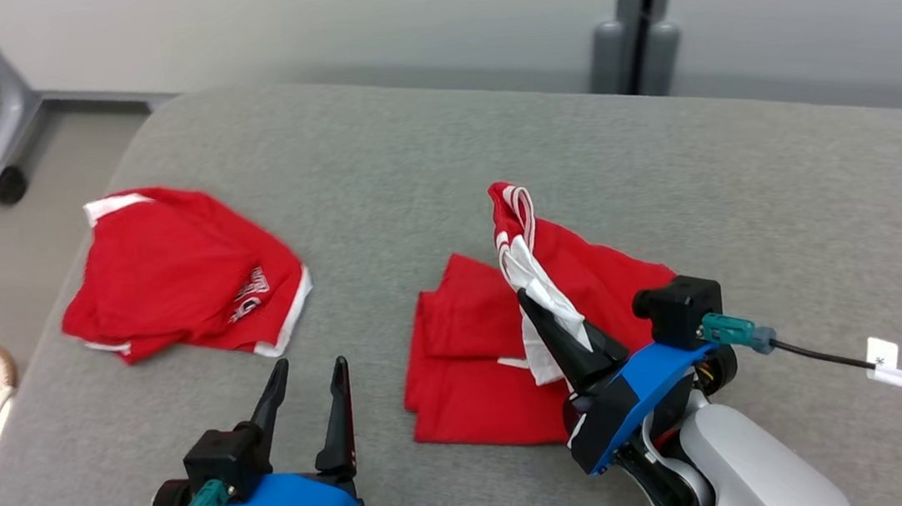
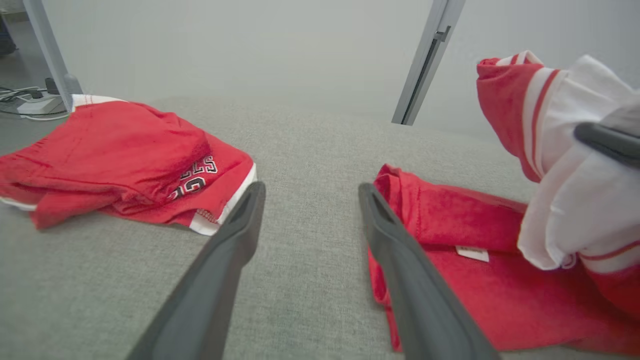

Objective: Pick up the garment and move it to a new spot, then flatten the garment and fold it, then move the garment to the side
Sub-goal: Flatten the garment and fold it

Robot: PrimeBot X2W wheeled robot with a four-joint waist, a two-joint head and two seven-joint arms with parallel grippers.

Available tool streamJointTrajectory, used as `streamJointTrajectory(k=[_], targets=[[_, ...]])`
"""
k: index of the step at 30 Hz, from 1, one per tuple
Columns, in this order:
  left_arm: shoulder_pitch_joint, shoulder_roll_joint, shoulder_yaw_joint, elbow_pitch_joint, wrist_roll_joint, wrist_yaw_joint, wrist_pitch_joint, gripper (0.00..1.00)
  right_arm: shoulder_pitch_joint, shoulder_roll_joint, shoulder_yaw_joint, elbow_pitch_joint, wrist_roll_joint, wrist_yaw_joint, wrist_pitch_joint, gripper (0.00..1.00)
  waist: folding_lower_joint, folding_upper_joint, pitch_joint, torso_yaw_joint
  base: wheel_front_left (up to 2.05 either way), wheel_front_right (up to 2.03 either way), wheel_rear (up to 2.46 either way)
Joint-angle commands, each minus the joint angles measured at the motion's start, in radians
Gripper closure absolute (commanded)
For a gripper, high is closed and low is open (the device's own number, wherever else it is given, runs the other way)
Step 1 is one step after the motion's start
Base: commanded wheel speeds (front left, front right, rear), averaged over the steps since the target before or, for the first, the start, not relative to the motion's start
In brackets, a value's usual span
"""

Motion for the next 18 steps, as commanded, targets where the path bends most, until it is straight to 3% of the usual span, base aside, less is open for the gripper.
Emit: streamJointTrajectory(k=[1, 7, 8, 9, 10, 15, 18], targets=[[-0.02, 0.0, -0.011, 0.003, 0.001, -0.002, -0.003, 0.0, -0.019, -0.005, 0.006, 0.015, 0.01, 0.001, -0.009, 1.0, 0.0, 0.0, 0.02, 0.033, 0.0, 0.0, 0.0], [-0.036, 0.002, -0.045, 0.001, -0.009, -0.002, -0.003, 0.0, -0.076, -0.005, 0.045, 0.127, 0.034, 0.001, -0.057, 1.0, 0.0, 0.0, 0.027, 0.084, 0.0, 0.0, 0.0], [-0.037, 0.003, -0.047, 0.001, -0.009, -0.002, -0.003, 0.0, -0.083, -0.005, 0.051, 0.144, 0.044, 0.001, -0.062, 0.94, 0.0, 0.0, 0.028, 0.085, 0.0, 0.0, 0.0], [-0.038, 0.005, -0.045, 0.001, -0.01, -0.002, -0.003, 0.0, -0.087, -0.004, 0.057, 0.153, 0.062, 0.001, -0.072, 0.54, 0.0, 0.0, 0.028, 0.084, 0.0, 0.0, 0.0], [-0.038, 0.006, -0.042, 0.001, -0.01, -0.002, -0.003, 0.0, -0.096, -0.005, 0.061, 0.161, 0.07, 0.001, -0.083, 0.0, 0.0, 0.0, 0.029, 0.08, 0.0, 0.0, 0.0], [-0.035, 0.012, -0.023, -0.004, -0.002, -0.002, -0.003, 0.0, -0.113, -0.005, 0.036, 0.171, 0.075, 0.001, -0.126, 0.0, 0.0, 0.0, 0.017, 0.022, 0.0, 0.0, 0.0], [-0.031, 0.011, 0.002, -0.013, 0.007, -0.002, -0.003, 0.0, -0.097, -0.005, -0.063, 0.14, 0.011, 0.001, -0.13, 0.0, 0.0, 0.0, 0.008, -0.032, 0.0, 0.0, 0.0]])
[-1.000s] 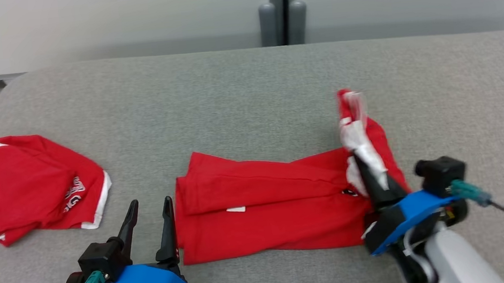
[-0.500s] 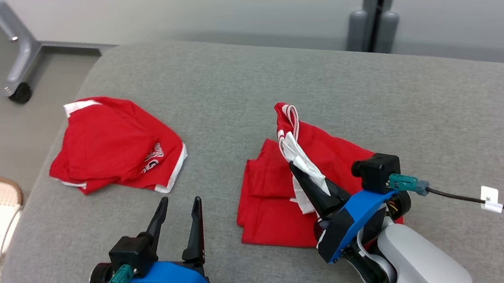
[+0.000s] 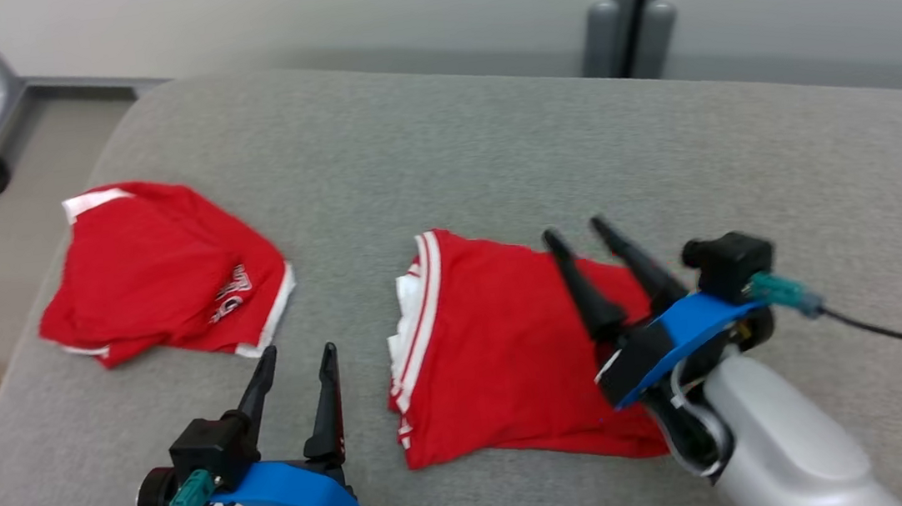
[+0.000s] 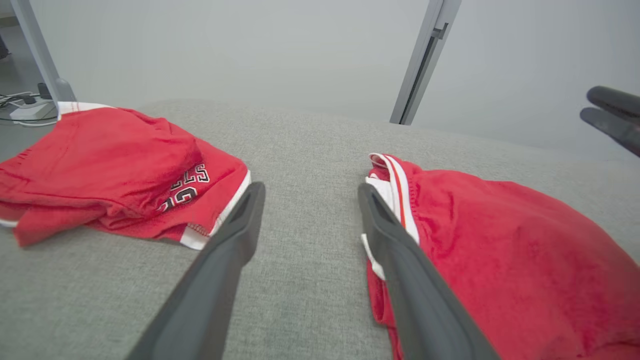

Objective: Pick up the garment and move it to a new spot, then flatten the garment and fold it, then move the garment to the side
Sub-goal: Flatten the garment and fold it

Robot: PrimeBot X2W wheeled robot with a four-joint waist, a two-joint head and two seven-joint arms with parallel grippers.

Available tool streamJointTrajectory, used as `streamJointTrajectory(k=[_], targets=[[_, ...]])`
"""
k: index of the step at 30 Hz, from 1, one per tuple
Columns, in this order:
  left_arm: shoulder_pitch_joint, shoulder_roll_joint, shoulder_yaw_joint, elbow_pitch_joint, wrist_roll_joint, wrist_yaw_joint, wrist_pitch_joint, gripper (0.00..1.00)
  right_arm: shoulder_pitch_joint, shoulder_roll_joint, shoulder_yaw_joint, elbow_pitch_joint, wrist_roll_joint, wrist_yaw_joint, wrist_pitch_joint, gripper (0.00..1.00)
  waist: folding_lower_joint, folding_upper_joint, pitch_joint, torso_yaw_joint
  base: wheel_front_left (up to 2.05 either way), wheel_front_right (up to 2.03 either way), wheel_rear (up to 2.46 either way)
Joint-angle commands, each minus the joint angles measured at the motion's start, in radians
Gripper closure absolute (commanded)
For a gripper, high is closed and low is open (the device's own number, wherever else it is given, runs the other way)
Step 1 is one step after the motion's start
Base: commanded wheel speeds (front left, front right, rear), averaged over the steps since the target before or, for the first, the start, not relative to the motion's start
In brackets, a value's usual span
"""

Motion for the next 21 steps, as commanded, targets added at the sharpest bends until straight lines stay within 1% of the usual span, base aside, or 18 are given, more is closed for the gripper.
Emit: streamJointTrajectory(k=[1, 5, 9, 14, 21], targets=[[-0.012, 0.001, 0.011, -0.008, 0.011, -0.002, -0.003, 0.0, 0.024, -0.005, -0.041, -0.02, -0.039, 0.001, -0.005, 0.0, -0.0001, 0.0, -0.023, -0.042, 0.0, 0.0, 0.0], [-0.014, -0.002, 0.045, -0.022, 0.031, -0.002, -0.003, 0.0, 0.104, -0.004, -0.211, -0.096, -0.189, 0.001, -0.006, 0.0, -0.0001, 0.0, -0.032, -0.11, 0.0, 0.0, 0.0], [-0.006, -0.001, 0.079, -0.032, 0.056, -0.002, -0.003, 0.0, 0.195, -0.003, -0.319, -0.167, -0.272, 0.001, -0.006, 0.0, -0.0001, 0.0, -0.036, -0.169, 0.0, 0.0, 0.0], [0.019, 0.001, 0.131, -0.043, 0.094, -0.002, -0.003, 0.0, 0.29, -0.003, -0.382, -0.234, -0.337, 0.001, -0.006, 0.0, -0.0001, 0.0, -0.049, -0.231, 0.0, 0.0, 0.0], [0.051, -0.006, 0.18, -0.039, 0.136, 0.001, -0.003, 0.0, 0.365, -0.003, -0.401, -0.251, -0.37, 0.001, -0.006, 0.0, -0.0001, 0.0, -0.076, -0.257, 0.0, 0.0, 0.0]])
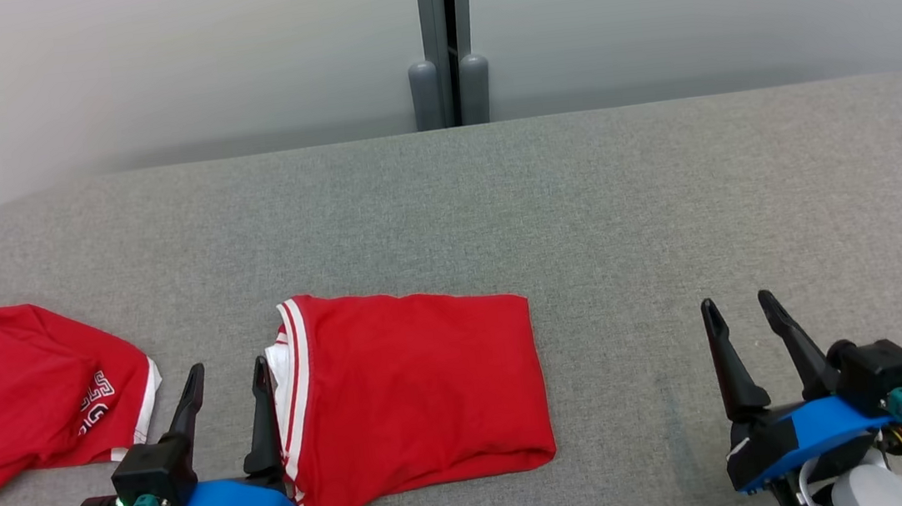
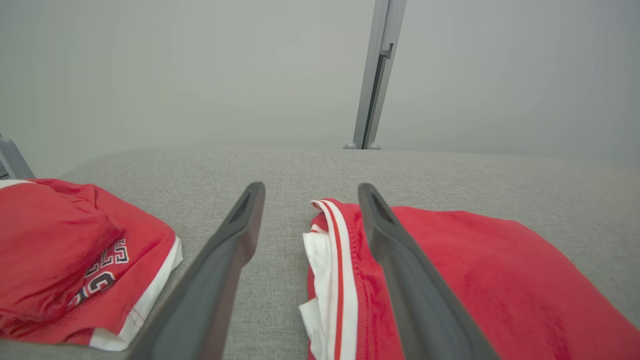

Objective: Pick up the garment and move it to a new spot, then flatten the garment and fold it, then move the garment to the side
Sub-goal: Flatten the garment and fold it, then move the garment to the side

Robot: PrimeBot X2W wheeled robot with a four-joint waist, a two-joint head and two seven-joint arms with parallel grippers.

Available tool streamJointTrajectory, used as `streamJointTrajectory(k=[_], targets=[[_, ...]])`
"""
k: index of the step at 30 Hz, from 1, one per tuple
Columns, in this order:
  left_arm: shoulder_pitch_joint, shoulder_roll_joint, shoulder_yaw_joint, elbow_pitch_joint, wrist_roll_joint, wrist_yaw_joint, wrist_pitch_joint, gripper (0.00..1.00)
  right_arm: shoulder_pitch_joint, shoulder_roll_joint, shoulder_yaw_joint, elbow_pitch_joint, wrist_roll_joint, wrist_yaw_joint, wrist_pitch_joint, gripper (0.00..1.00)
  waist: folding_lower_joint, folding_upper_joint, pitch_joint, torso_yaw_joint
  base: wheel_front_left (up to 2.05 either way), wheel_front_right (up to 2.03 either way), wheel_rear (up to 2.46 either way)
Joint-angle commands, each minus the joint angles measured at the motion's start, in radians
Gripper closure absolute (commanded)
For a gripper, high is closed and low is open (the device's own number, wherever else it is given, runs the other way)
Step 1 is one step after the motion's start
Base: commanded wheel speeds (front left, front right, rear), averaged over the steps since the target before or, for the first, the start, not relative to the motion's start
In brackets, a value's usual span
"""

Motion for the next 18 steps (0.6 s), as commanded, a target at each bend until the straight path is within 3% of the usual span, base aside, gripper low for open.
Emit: streamJointTrajectory(k=[1, 18], targets=[[0.011, -0.001, 0.013, -0.003, 0.013, 0.007, -0.003, 0.0, 0.023, -0.001, -0.003, -0.001, -0.006, 0.001, -0.005, 0.0, 0.0001, 0.0001, -0.011, -0.005, 0.0, 0.0, 0.0], [0.096, -0.018, 0.058, -0.001, 0.05, 0.027, -0.003, 0.0, 0.082, -0.001, 0.013, 0.044, 0.005, 0.001, -0.005, 0.0, 0.0001, 0.0001, -0.072, -0.002, 0.0, 0.0, 0.0]])
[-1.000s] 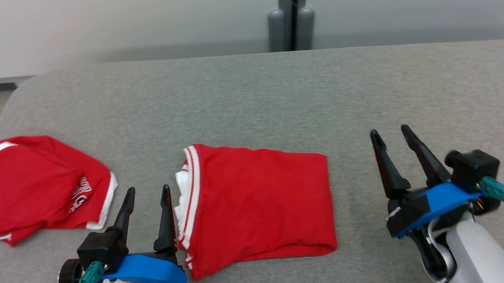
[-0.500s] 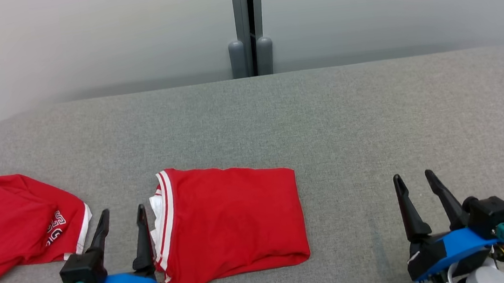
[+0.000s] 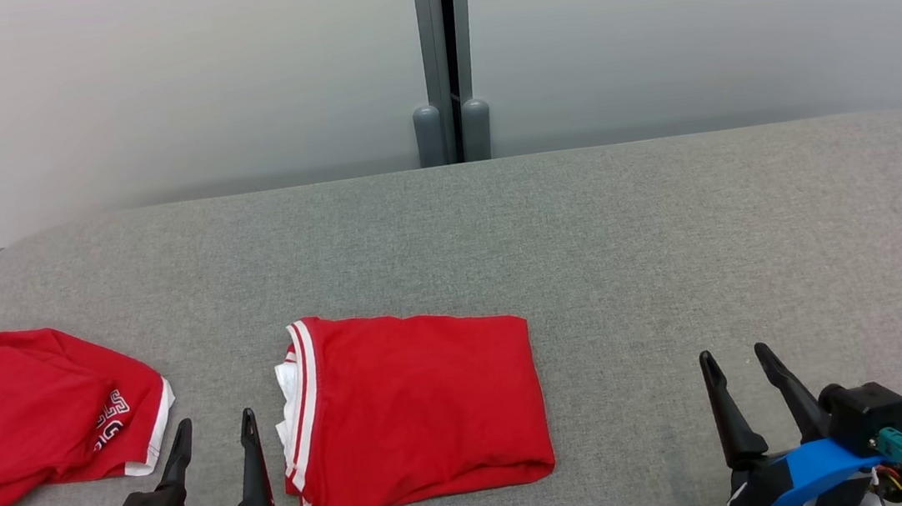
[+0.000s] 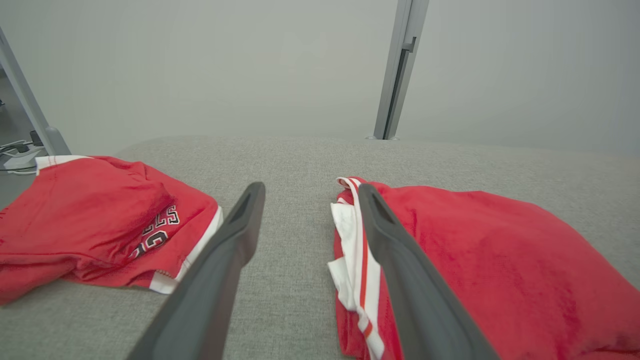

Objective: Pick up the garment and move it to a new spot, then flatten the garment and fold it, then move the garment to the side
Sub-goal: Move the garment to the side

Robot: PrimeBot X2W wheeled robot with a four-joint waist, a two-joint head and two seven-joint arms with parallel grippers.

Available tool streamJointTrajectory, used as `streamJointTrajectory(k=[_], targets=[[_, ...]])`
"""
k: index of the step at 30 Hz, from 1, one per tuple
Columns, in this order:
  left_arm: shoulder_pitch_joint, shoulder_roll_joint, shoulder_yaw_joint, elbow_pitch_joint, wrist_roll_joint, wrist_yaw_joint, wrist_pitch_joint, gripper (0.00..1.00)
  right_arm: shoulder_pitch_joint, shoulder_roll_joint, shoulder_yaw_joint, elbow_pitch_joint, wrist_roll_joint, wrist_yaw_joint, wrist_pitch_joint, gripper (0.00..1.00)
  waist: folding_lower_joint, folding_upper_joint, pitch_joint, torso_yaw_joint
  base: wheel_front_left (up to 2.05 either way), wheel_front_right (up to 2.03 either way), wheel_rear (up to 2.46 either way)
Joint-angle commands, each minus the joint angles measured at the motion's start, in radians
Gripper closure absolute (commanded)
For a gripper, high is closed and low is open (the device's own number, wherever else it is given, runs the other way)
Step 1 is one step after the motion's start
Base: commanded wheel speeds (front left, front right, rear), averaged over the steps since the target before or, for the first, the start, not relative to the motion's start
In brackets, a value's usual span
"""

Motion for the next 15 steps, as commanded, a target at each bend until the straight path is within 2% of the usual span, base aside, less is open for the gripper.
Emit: streamJointTrajectory(k=[1, 8, 15], targets=[[0.005, -0.002, -0.002, -0.005, 0.006, 0.002, -0.003, 0.0, 0.014, -0.002, 0.001, 0.003, 0.004, 0.001, -0.005, 0.0, 0.0001, 0.0001, 0.004, 0.004, 0.0, 0.0, 0.0], [-0.031, -0.003, -0.014, -0.017, -0.003, -0.01, -0.003, 0.0, -0.061, -0.002, 0.105, 0.028, 0.059, 0.001, -0.005, 0.0, 0.0001, 0.0001, 0.061, 0.044, 0.0, 0.0, 0.0], [-0.073, -0.004, -0.047, -0.012, -0.017, -0.023, -0.003, 0.0, -0.172, -0.003, 0.241, 0.145, 0.151, 0.001, -0.005, 0.0, 0.0001, 0.0001, 0.121, 0.141, 0.0, 0.0, 0.0]])
